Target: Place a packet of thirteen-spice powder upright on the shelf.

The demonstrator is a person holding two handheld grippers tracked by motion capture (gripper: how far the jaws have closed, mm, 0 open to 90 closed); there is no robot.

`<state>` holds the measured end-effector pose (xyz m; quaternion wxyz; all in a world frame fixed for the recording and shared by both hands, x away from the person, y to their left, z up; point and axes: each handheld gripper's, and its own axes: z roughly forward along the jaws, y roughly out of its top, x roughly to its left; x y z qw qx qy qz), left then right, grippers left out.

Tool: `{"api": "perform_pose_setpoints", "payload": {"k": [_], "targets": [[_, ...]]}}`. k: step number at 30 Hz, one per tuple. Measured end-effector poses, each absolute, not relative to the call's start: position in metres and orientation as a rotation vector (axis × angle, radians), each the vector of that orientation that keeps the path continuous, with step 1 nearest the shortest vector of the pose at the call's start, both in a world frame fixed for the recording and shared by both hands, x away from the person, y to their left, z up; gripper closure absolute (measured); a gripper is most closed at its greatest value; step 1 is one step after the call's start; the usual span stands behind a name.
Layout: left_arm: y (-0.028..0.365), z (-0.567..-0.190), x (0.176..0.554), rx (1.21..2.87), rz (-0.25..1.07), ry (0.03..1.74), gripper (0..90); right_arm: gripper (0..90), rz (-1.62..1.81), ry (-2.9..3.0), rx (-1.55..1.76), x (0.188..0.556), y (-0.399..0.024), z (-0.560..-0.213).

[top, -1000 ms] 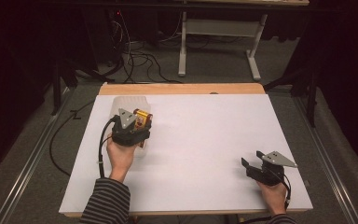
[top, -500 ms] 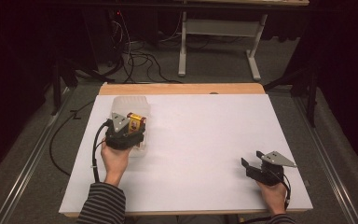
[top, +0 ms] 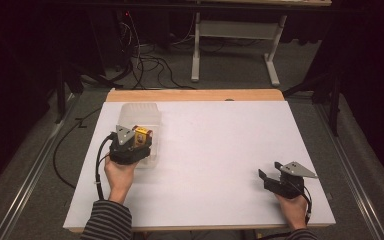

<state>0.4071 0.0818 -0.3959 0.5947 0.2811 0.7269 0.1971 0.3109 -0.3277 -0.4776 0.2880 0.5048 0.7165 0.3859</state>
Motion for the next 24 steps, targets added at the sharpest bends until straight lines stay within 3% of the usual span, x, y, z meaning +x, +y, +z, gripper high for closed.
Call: {"api": "perform_pose_setpoints", "payload": {"k": [24], "targets": [[0.090, -0.412, 0.394, 0.625, 0.451, 1.722, 32.0, 30.5, 1.033, 1.913, 1.344, 0.311, -0.328, -0.478]]}}
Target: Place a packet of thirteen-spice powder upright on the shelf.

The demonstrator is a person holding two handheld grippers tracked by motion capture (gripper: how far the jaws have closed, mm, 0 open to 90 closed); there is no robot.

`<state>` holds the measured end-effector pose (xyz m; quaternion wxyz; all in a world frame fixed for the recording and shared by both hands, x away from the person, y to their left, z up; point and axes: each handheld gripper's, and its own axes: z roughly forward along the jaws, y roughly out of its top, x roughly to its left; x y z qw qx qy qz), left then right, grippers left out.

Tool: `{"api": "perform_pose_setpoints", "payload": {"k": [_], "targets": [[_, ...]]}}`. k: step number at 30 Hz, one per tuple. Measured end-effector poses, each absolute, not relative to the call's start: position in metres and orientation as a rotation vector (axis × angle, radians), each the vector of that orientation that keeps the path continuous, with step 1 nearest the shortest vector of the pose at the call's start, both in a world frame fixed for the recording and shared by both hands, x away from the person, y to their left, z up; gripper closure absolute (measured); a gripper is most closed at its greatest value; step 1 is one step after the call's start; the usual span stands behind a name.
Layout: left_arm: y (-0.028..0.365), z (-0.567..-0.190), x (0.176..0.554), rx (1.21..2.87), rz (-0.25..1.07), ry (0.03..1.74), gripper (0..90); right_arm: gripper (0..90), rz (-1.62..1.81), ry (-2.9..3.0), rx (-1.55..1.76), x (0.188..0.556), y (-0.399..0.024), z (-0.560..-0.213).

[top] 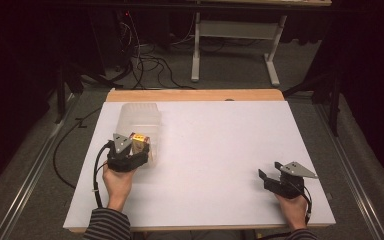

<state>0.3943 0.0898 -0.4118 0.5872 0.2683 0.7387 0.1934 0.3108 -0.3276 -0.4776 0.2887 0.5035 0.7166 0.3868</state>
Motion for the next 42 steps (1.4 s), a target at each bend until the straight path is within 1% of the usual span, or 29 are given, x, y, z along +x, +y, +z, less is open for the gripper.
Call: {"api": "perform_pose_setpoints", "payload": {"k": [4, 6, 19, 21, 22, 30, 31, 33, 42], "targets": [[0.091, -0.412, 0.393, 0.648, 0.458, 1.713, 31.6, 30.5, 1.033, 1.911, 1.348, 0.311, -0.327, -0.478], [0.091, -0.411, 0.393, 0.622, 0.453, 1.733, 31.2, 30.4, 1.032, 1.912, 1.344, 0.311, -0.327, -0.478], [0.091, -0.409, 0.389, 0.634, 0.463, 1.718, 28.6, 30.4, 1.036, 1.913, 1.338, 0.311, -0.328, -0.478], [0.089, -0.408, 0.389, 0.604, 0.452, 1.740, 27.6, 30.4, 1.035, 1.912, 1.337, 0.311, -0.328, -0.478], [0.091, -0.409, 0.389, 0.640, 0.466, 1.717, 27.2, 30.4, 1.036, 1.912, 1.340, 0.311, -0.328, -0.478], [0.091, -0.408, 0.386, 0.624, 0.451, 1.736, 25.8, 30.4, 1.035, 1.911, 1.339, 0.310, -0.328, -0.478], [0.092, -0.408, 0.386, 0.646, 0.454, 1.726, 25.4, 30.4, 1.034, 1.910, 1.340, 0.310, -0.328, -0.478], [0.092, -0.407, 0.386, 0.637, 0.449, 1.734, 22.4, 30.4, 1.035, 1.911, 1.341, 0.310, -0.328, -0.478], [0.096, -0.400, 0.383, 0.632, 0.443, 1.711, 16.6, 30.4, 1.035, 1.912, 1.339, 0.310, -0.328, -0.478]]}}
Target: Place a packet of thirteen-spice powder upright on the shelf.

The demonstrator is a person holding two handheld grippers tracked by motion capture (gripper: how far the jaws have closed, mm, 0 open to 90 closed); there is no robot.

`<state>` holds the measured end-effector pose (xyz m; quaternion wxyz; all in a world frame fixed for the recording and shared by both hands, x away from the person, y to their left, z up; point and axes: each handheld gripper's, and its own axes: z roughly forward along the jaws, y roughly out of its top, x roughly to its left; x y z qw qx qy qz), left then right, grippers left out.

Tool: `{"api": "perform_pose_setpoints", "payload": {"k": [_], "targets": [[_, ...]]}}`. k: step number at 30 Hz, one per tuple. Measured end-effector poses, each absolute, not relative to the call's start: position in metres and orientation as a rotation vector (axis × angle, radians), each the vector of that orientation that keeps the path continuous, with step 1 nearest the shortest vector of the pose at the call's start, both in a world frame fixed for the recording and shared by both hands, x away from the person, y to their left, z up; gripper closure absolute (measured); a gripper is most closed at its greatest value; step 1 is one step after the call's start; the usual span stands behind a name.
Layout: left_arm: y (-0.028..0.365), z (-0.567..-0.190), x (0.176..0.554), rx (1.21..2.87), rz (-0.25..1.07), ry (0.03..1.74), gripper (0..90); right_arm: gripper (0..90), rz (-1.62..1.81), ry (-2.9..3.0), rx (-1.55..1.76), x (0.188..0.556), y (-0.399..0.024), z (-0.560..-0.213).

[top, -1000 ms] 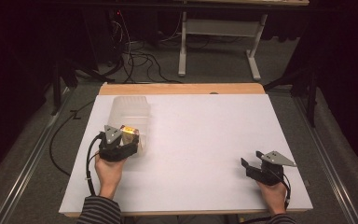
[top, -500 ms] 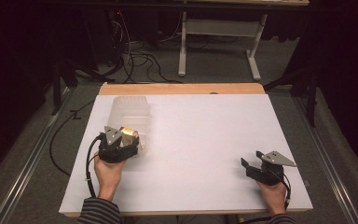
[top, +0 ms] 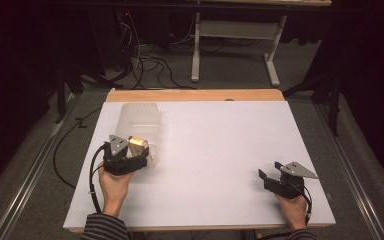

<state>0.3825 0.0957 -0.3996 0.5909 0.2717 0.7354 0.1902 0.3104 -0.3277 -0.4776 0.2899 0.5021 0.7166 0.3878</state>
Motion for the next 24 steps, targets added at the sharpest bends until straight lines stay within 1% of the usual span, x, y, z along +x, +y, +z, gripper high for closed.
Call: {"api": "perform_pose_setpoints", "payload": {"k": [9, 14, 24], "targets": [[0.097, -0.390, 0.373, 0.619, 0.452, 1.666, 16.0, 30.4, 1.035, 1.912, 1.337, 0.311, -0.328, -0.478], [0.097, -0.382, 0.364, 0.596, 0.428, 1.646, 15.9, 30.4, 1.035, 1.912, 1.341, 0.311, -0.327, -0.478], [0.090, -0.371, 0.347, 0.610, 0.399, 1.589, 16.7, 30.4, 1.031, 1.914, 1.339, 0.311, -0.328, -0.478]]}}
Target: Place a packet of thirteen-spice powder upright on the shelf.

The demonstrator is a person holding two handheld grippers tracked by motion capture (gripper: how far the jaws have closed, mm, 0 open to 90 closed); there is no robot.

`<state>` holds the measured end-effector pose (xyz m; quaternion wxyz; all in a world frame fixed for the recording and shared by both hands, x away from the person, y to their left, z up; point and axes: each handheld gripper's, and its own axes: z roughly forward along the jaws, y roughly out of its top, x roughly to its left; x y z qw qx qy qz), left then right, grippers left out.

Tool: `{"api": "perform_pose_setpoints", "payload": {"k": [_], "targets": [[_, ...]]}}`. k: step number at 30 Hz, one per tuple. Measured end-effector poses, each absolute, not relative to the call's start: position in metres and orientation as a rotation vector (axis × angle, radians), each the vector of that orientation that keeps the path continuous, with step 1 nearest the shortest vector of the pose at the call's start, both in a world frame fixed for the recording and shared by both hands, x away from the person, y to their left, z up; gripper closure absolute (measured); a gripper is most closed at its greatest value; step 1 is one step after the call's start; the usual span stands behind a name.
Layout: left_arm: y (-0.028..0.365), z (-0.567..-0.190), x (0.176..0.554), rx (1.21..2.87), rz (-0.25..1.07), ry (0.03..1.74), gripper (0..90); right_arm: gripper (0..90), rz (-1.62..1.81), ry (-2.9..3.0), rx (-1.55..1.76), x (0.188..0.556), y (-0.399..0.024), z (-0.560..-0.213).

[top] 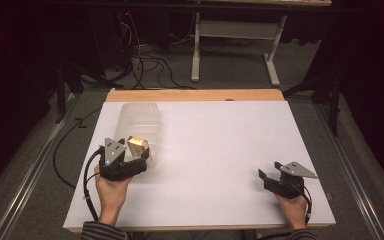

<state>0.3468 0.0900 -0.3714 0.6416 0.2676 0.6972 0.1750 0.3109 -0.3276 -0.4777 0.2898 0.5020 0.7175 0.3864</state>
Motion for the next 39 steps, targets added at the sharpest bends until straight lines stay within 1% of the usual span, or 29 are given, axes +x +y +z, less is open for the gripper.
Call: {"api": "perform_pose_setpoints", "payload": {"k": [20, 35, 39], "targets": [[0.049, -0.366, 0.325, 0.736, 0.289, 1.507, 18.0, 30.8, 1.036, 1.913, 1.343, 0.311, -0.329, -0.478], [0.028, -0.369, 0.315, 0.782, 0.215, 1.486, 19.5, 30.9, 1.033, 1.918, 1.349, 0.311, -0.328, -0.478], [0.024, -0.369, 0.314, 0.780, 0.177, 1.491, 19.0, 31.0, 1.041, 1.911, 1.350, 0.311, -0.329, -0.478]]}}
